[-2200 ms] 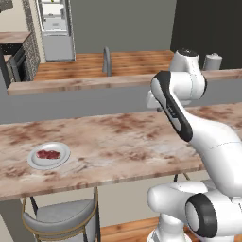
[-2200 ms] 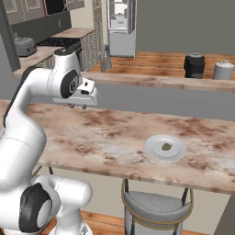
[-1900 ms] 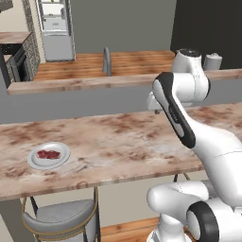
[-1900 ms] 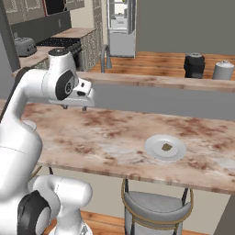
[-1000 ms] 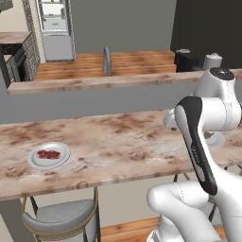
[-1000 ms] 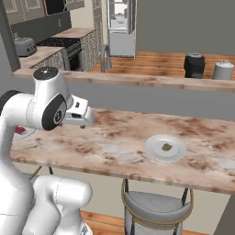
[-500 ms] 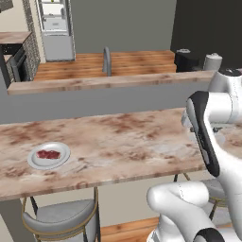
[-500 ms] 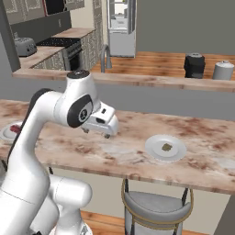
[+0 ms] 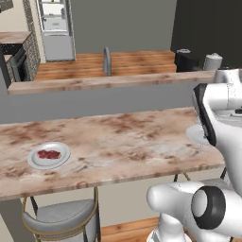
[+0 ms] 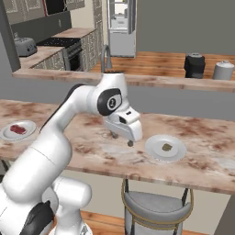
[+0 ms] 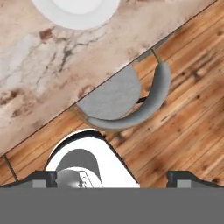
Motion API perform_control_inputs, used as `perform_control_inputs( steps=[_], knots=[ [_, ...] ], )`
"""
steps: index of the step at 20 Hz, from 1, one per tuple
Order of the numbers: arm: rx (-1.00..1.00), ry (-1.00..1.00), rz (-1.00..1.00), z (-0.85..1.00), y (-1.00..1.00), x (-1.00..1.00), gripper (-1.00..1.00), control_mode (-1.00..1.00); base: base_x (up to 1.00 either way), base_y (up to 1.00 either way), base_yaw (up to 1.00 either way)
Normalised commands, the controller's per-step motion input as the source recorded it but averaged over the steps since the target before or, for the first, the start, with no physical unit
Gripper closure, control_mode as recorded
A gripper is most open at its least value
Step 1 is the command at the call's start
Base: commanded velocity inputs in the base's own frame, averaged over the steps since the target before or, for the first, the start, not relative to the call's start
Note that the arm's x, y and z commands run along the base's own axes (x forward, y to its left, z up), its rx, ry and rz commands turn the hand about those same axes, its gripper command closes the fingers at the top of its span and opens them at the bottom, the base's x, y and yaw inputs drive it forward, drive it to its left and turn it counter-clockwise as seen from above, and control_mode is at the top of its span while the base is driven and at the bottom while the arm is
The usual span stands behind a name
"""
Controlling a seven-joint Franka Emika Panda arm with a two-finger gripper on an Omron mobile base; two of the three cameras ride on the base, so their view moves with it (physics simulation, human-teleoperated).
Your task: Transport the steak and garlic to the fridge. Place the steak on the rack containing meat and place the garlic on the rack containing the vegetable, ensuring meats and vegetables are on different racks.
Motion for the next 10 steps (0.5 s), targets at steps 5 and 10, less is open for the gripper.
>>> perform_control_inputs(
  steps=[5,10],
  knots=[
    [0.0,0.12,-0.15,-0.19,-0.73,0.22,-1.0,-1.0,0.0,0.0,0.0],
    [0.02,0.02,0.0,-0.1,-0.5,0.17,-1.0,-1.0,0.0,0.0,0.0]
  ],
)
